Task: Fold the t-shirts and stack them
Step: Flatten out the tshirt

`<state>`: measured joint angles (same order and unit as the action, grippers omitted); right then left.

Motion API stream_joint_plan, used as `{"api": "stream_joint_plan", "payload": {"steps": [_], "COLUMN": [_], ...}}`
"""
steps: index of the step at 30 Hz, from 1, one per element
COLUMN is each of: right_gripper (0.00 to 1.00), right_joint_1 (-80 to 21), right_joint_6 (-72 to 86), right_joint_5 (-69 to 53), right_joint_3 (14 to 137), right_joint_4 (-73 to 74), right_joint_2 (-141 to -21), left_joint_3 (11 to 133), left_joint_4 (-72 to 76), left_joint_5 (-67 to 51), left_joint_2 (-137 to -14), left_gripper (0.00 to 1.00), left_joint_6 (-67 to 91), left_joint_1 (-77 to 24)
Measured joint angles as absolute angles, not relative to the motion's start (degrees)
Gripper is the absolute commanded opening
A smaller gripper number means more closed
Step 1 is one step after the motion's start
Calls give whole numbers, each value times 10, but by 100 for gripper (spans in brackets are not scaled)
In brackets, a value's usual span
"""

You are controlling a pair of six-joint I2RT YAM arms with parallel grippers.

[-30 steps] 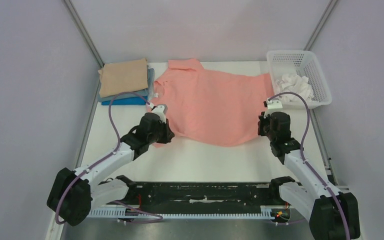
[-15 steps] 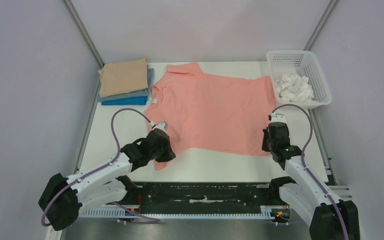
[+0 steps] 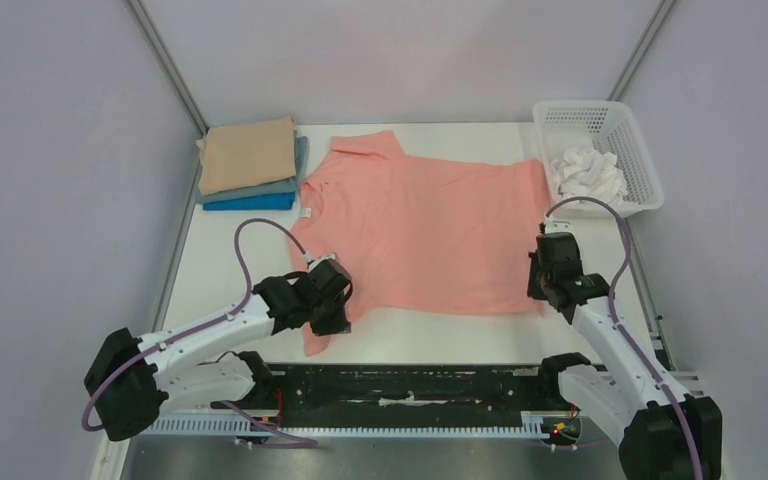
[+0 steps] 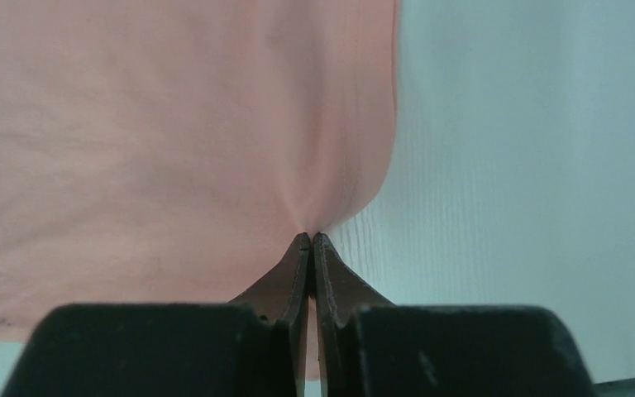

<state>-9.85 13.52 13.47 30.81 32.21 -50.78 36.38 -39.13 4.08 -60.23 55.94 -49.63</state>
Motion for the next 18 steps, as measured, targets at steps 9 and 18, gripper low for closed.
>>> {"api": "stream_joint_plan", "payload": {"steps": [9,18], "right_gripper": [84,98], "right_joint_1": [-98,-98], "right_joint_6": [145,110], "right_joint_5": [156,131], "right_joint_3": [307,321], "right_joint_4": [391,357], "right_joint_2": [-515,-425], "left_joint_3": [359,476], "left_joint_4": [-429,-461], "left_joint_5": [-24,47], "left_joint_2": [-586,-591], "left_gripper": [78,82], "left_joint_6": [571,540], "left_joint_1": [-535,-533]}}
